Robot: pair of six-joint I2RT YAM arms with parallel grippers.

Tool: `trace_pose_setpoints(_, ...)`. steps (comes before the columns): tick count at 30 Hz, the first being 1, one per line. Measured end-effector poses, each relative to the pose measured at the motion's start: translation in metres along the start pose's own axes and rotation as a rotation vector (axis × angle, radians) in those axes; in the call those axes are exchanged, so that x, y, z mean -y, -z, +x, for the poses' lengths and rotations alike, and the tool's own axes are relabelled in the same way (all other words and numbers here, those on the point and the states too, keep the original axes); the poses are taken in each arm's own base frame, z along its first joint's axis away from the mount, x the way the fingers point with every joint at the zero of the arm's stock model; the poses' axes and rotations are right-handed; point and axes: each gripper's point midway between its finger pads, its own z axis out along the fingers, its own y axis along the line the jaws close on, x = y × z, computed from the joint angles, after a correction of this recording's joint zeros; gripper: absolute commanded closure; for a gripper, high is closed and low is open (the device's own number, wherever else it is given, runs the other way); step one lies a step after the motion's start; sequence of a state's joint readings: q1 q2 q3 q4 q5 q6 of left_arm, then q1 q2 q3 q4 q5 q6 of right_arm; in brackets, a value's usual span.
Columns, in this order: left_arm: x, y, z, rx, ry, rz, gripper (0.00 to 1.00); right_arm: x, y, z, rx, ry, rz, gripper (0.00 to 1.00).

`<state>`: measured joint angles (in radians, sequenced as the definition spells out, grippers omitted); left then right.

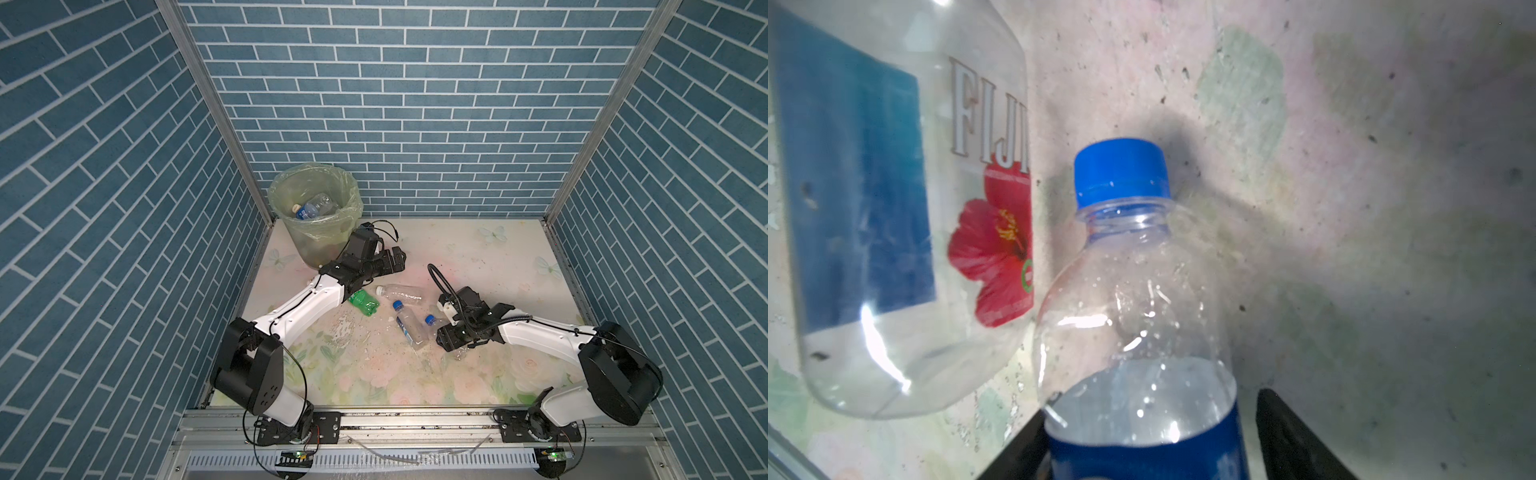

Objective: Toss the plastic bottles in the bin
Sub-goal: 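Lower the right gripper onto the Pepsi bottle and close it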

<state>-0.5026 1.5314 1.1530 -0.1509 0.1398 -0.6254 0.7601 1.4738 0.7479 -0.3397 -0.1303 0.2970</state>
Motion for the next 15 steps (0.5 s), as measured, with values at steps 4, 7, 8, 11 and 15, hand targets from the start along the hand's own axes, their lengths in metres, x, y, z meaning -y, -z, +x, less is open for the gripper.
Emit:
trace_pose_setpoints(4, 0.0, 0.0, 0.0, -0.001, 0.0, 0.0, 0.01, 0.012, -0.008, 0.003, -0.022, -0.021, 0.058, 0.39)
trace_pose_setpoints(7, 0.0, 0.0, 0.0, -0.001, 0.001, 0.0, 0.01, 0.021, -0.01, -0.006, -0.015, -0.047, 0.087, 0.45)
trace_pose_setpoints(8, 0.0, 0.0, 0.0, -0.001, 0.001, 0.0, 0.01, 0.024, -0.01, -0.01, -0.01, -0.057, 0.097, 0.47)
trace_pose_setpoints(11, 0.0, 0.0, 0.0, -0.001, 0.004, 0.0, 0.01, 0.039, -0.012, -0.027, 0.003, -0.114, 0.128, 0.49)
trace_pose_setpoints(15, 0.0, -0.001, 0.001, -0.004, 0.012, 0.002, 0.01, 0.057, -0.017, -0.052, 0.019, -0.161, 0.159, 0.5)
